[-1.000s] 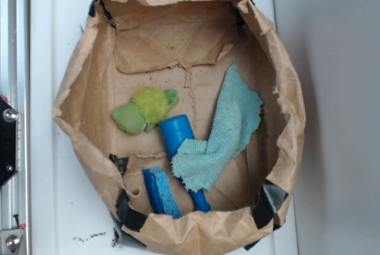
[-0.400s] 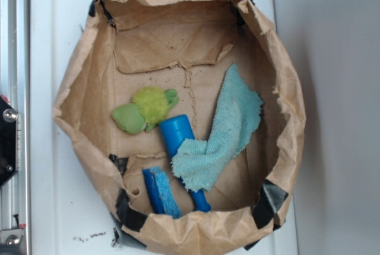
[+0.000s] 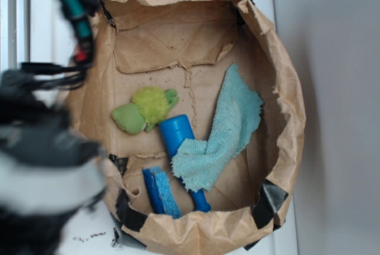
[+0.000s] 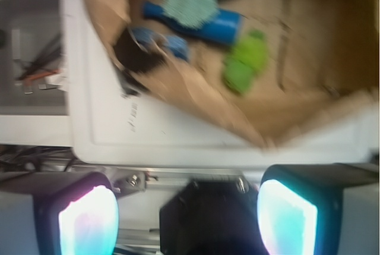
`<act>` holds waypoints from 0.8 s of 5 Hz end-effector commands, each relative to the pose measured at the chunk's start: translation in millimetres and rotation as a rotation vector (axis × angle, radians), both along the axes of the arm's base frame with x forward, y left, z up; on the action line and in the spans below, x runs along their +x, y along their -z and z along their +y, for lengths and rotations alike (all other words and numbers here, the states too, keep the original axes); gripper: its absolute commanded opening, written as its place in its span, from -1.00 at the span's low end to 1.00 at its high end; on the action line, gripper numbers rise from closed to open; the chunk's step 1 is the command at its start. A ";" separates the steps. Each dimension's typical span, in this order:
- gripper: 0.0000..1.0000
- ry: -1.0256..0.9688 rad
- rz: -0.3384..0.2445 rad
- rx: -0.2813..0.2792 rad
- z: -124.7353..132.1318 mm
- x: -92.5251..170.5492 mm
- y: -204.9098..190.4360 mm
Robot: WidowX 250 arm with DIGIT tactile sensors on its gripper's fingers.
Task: Grab the green animal.
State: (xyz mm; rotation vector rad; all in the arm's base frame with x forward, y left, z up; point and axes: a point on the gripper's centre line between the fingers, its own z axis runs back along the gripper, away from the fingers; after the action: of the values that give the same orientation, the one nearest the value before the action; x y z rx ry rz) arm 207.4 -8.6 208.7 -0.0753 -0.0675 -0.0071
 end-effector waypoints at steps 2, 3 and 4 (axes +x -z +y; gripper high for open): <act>1.00 0.149 -0.173 0.014 67.1 52.8 21.9; 1.00 0.149 -0.173 0.014 67.1 52.8 21.9; 1.00 0.149 -0.173 0.014 67.1 52.8 21.9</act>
State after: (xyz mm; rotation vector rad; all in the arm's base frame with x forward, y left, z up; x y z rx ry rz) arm 257.8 52.5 175.8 -0.0862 -0.2035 -0.1820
